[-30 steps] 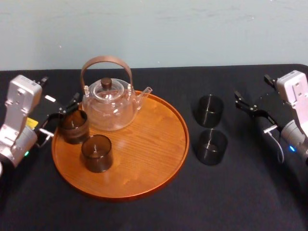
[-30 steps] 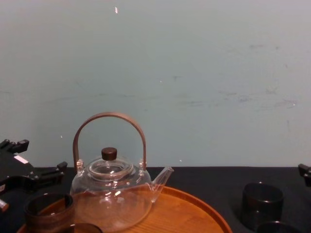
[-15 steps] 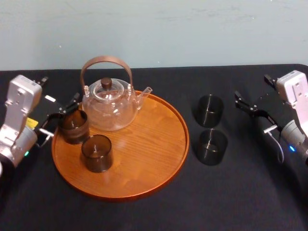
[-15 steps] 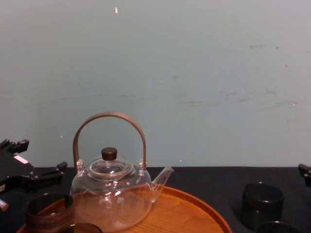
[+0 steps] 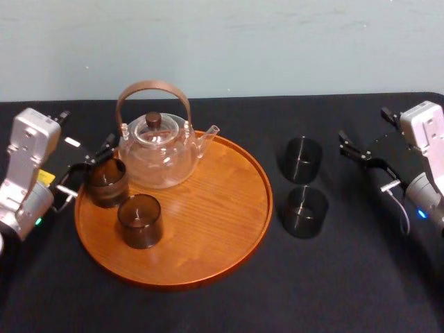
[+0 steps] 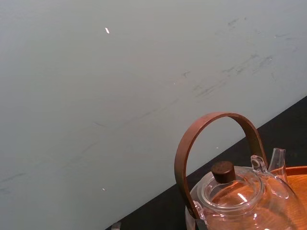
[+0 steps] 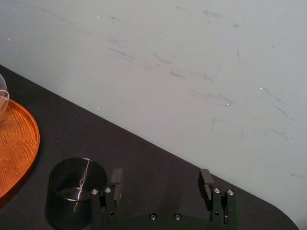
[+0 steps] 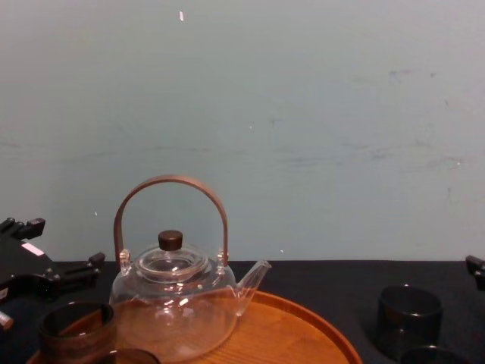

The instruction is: Pick up the glass from the table and place it on the tray.

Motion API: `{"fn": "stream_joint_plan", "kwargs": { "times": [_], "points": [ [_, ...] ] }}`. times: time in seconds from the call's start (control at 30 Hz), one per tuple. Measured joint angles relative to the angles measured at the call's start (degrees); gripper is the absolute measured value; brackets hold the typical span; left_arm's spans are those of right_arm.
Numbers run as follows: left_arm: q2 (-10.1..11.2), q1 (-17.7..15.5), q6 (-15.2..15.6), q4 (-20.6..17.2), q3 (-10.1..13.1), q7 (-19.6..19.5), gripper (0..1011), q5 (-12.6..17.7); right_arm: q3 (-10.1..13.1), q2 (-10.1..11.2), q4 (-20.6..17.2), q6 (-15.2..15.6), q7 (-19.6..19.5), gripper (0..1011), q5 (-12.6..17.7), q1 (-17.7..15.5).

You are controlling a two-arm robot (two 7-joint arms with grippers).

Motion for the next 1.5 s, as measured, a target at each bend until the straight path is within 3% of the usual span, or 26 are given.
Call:
{"fn": "stream_joint_plan", "kwargs": {
  "times": [0.4, 0.67, 0.93, 1.23, 1.5],
  "points": [
    [0.0, 0.0, 0.0, 0.0, 0.0, 0.0, 1001, 0.0, 3.54, 0.42, -4.18, 2.43, 3.51, 1002, 3.86, -2.61],
    [0.0, 0.0, 0.0, 0.0, 0.0, 0.0, 1001, 0.0, 6.85, 2.28, -9.49, 5.68, 7.36, 1002, 8.53, -6.27],
    [0.0, 0.0, 0.0, 0.0, 0.0, 0.0, 1001, 0.0, 9.79, 5.59, -14.39, 8.34, 12.75, 1002, 12.52, -10.74],
    [0.0, 0.0, 0.0, 0.0, 0.0, 0.0, 1001, 0.0, 11.51, 9.55, -17.29, 8.45, 19.13, 1002, 13.31, -14.78],
    [0.0, 0.0, 0.0, 0.0, 0.0, 0.0, 1001, 0.0, 11.7, 11.98, -17.76, 7.81, 24.32, 1002, 12.61, -16.48]
  ]
}}
